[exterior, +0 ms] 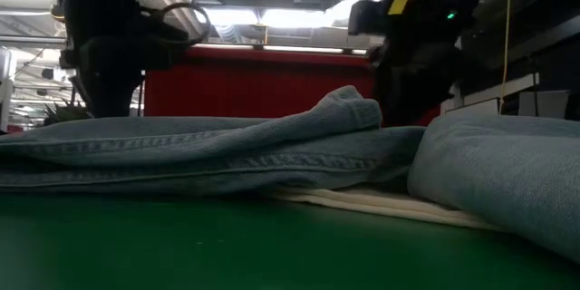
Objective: Fold laundry
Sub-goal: Fold the light blue pants
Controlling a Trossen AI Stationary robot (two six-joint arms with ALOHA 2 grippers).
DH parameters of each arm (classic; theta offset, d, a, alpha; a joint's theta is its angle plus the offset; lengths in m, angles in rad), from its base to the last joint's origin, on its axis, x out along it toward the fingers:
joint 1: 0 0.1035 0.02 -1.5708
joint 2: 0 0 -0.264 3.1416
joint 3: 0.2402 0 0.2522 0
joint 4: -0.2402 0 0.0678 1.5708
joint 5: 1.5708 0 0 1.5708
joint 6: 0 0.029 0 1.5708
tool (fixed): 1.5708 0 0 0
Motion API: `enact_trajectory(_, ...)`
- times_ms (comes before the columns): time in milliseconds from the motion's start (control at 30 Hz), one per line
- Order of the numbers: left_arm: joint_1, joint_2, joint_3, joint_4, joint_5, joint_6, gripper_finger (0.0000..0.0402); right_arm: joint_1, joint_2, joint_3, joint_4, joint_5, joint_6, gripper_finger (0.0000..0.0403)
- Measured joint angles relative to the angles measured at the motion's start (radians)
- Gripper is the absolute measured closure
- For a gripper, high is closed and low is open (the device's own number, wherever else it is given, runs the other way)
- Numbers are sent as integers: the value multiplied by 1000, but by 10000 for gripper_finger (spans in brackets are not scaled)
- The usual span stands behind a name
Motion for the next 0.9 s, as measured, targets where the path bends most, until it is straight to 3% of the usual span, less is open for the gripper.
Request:
enact_trajectory(167, 0, 0, -77, 90, 2, -8, 355, -31, 21, 0, 58, -103, 2, 182)
enact_trajectory(267, 0, 0, -125, 143, 6, -9, 355, -30, 21, 0, 71, -99, 0, 209)
enact_trajectory(533, 0, -2, -181, 185, 3, -60, 355, -29, 21, 0, 78, -39, -27, 382)
enact_trajectory(633, 0, -2, -182, 185, 3, -65, 355, -29, 21, 0, 90, 25, -53, 385)
enact_trajectory(767, 0, -2, -182, 164, 0, -129, 355, -28, 21, 0, 95, 188, -103, 377)
enact_trajectory(900, 1, -1, -183, 135, 0, -209, 358, -28, 21, 0, 92, 307, -168, 396)
